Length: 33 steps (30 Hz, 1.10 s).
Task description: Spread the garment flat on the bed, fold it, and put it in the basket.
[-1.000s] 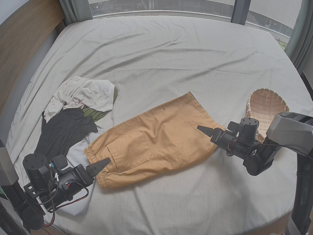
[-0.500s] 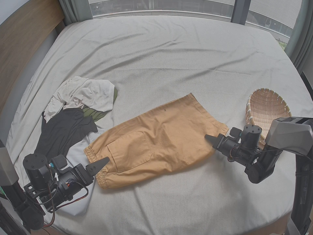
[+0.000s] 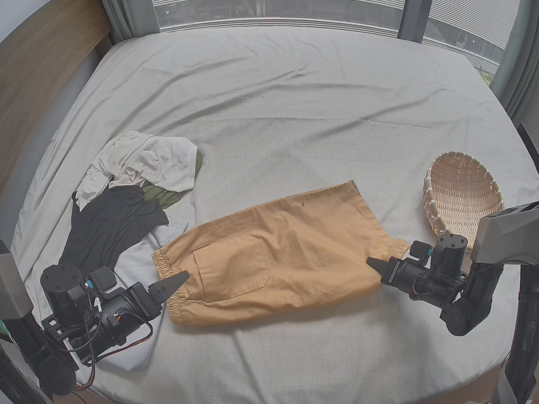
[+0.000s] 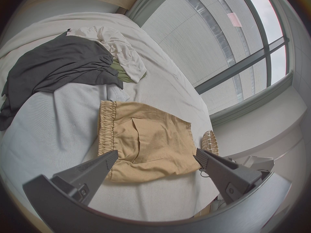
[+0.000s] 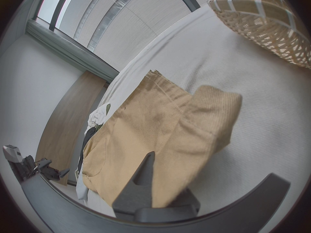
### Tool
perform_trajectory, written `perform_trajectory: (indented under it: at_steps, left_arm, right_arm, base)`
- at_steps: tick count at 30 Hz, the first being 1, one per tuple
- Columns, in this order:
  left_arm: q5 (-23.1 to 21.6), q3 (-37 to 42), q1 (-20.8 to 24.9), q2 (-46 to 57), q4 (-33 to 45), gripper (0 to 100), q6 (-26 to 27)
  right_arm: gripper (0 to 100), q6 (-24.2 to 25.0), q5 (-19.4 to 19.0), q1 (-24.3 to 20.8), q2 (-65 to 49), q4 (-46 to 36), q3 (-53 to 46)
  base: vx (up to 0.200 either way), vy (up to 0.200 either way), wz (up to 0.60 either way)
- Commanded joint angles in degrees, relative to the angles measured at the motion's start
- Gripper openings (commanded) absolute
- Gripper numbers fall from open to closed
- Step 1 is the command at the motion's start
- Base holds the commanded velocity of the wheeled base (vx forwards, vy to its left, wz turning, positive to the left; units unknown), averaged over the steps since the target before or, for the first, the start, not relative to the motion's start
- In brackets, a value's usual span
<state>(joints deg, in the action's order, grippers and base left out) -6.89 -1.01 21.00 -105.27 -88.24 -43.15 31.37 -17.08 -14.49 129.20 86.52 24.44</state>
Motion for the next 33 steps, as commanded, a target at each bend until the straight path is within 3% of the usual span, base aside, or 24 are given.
perform_trajectory:
  at_steps: [1,10,23,24,33]
  left_arm:
    - [-0.1,1.0,0.1,-0.2,-0.1,100,-0.1]
    - [-0.1,0.7,0.2,-3.5,-0.3,100,0.0]
    - [-0.4,0.0,0.1,-5.0,-0.3,100,-0.1]
    - [-0.4,0.0,0.1,-5.0,-0.3,100,-0.1]
    - [-0.4,0.0,0.2,-5.1,-0.3,100,0.0]
  right_arm:
    - [0,-1.5,0.0,1.3,-3.5,0.1,-3.5]
    - [0,-2.5,0.1,7.6,-4.3,-0.6,-7.1]
    - [0,-2.8,0.1,7.1,-3.9,-0.2,-8.8]
    - [100,-3.2,0.1,7.1,-3.9,-0.2,-9.0]
    - [100,-3.2,2.3,9.7,-10.2,1.6,-9.8]
  base:
    - [0.0,0.0,0.0]
    - [0.0,0.0,0.0]
    - [0.0,0.0,0.0]
    - [0.0,0.0,0.0]
    - [0.0,0.0,0.0]
